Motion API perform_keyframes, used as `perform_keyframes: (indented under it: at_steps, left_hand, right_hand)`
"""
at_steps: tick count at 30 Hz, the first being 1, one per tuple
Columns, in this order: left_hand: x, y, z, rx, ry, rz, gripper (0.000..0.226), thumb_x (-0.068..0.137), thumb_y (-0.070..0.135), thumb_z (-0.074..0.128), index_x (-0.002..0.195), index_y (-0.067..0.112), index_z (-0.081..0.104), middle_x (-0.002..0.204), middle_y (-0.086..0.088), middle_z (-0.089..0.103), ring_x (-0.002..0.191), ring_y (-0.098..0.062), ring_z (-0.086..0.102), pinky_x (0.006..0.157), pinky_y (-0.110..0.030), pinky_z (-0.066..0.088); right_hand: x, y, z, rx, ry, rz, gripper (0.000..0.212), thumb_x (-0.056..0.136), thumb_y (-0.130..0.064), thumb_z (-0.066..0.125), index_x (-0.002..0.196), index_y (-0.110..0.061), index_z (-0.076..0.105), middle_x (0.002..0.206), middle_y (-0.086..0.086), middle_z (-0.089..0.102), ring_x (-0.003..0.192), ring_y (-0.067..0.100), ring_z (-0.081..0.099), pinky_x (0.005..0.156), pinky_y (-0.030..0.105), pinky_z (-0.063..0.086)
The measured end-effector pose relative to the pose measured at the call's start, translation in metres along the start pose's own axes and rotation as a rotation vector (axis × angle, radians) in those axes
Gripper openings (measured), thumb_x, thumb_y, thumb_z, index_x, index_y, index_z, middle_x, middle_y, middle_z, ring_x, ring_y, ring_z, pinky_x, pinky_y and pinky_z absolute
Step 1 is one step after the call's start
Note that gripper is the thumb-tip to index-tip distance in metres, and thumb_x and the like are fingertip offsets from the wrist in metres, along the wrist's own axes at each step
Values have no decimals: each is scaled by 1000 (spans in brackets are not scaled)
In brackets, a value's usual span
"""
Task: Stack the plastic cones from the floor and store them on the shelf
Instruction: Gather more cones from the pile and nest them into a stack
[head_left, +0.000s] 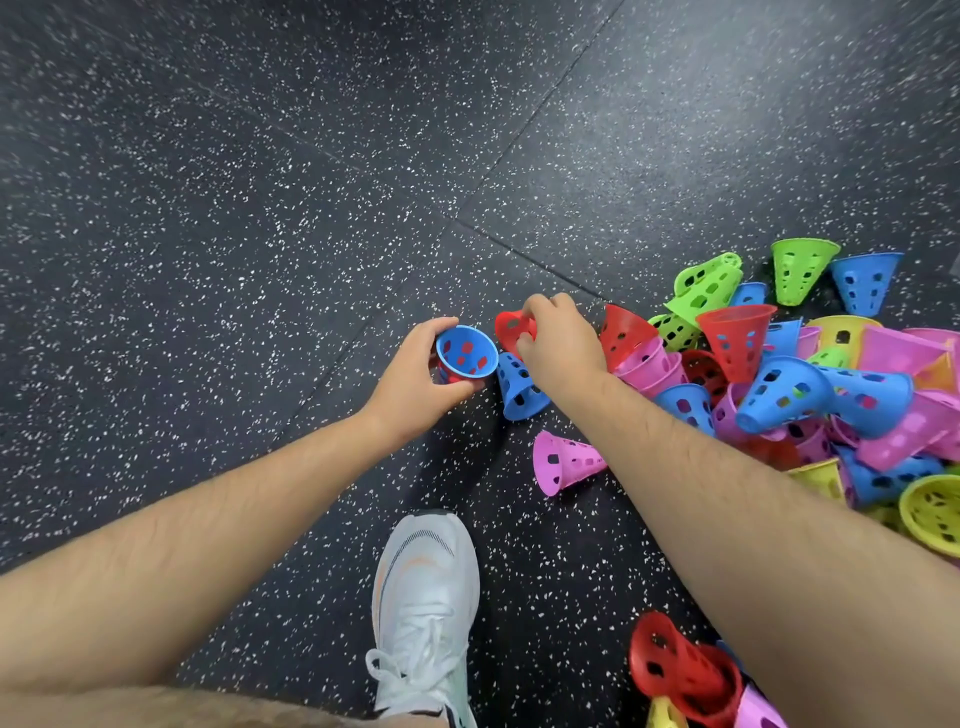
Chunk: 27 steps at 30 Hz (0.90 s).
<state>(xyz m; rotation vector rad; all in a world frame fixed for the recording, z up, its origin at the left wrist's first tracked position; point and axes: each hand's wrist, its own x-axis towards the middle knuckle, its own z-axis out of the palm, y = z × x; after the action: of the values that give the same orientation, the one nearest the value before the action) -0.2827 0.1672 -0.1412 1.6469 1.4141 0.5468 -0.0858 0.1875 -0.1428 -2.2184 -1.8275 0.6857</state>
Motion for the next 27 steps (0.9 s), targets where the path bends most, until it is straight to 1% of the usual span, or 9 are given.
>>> perform_keyframes:
  at_steps: [4, 6, 11, 13, 16, 18, 22, 24, 27]
  left_hand:
    - [-1, 0, 0, -15, -7, -1, 73, 80, 12, 85, 142, 21, 48, 137, 6, 51, 126, -7, 54, 105, -18, 44]
    - [-3, 2, 0, -43, -15, -3, 73, 81, 9, 84, 143, 21, 48, 138, 6, 51, 125, -5, 55, 100, -13, 45]
    - [-9, 8, 1, -95, -18, 17, 75, 80, 5, 84, 142, 22, 47, 139, 10, 52, 124, 0, 55, 100, -13, 46]
    - [-12, 10, 1, -96, -20, 37, 75, 79, 5, 85, 140, 25, 46, 136, 13, 52, 123, 4, 55, 100, -13, 45]
    - [-17, 11, 2, -106, -41, 62, 74, 78, 9, 86, 139, 25, 47, 139, 6, 56, 125, -3, 58, 105, -22, 47]
    - [-22, 13, 1, -123, -48, 84, 71, 78, 9, 87, 137, 25, 50, 136, 4, 60, 121, -5, 62, 103, -21, 48]
    - [-29, 18, 4, -123, -28, 114, 70, 78, -3, 83, 128, 34, 50, 128, 11, 62, 113, 2, 63, 97, -13, 45]
    - [-30, 16, 6, -120, -48, 103, 75, 78, -3, 83, 133, 33, 47, 129, 11, 61, 115, 1, 62, 99, -13, 45]
    - [-32, 13, 7, -101, -70, 71, 83, 78, 1, 85, 145, 21, 42, 136, 6, 58, 119, 1, 60, 104, -15, 45]
  right_hand:
    - [-2, 4, -11, 44, 115, -25, 24, 98, -7, 44, 114, -9, 60, 115, 12, 56, 101, 36, 58, 84, 44, 48]
    - [-5, 2, -25, 130, 204, -44, 26, 97, -8, 45, 117, -11, 63, 113, 9, 62, 103, 31, 59, 87, 40, 46]
    - [-27, -10, -60, 499, 363, -19, 18, 93, -15, 59, 109, -20, 66, 85, -9, 64, 82, 14, 62, 79, 32, 52]
    - [-36, -14, -65, 562, 336, -6, 15, 92, -14, 61, 104, -21, 68, 78, -15, 61, 75, 8, 62, 75, 27, 52]
    - [-46, -18, -55, 570, 229, -3, 15, 91, -12, 62, 101, -20, 70, 76, -16, 61, 71, 5, 59, 77, 26, 53]
    - [-51, -19, -44, 541, 185, -26, 17, 89, -11, 62, 100, -20, 72, 81, -11, 64, 76, 10, 61, 82, 31, 53]
    - [-63, -15, -24, 434, 72, -100, 14, 89, -18, 65, 100, -19, 74, 99, -2, 58, 91, 13, 55, 88, 23, 42]
    - [-71, -12, -18, 431, 29, -125, 17, 89, -22, 67, 105, -22, 73, 102, -5, 55, 98, 14, 54, 93, 27, 42]
    - [-80, -6, -19, 513, 57, -52, 28, 95, -25, 60, 122, -22, 63, 100, -9, 57, 88, 9, 57, 89, 29, 47]
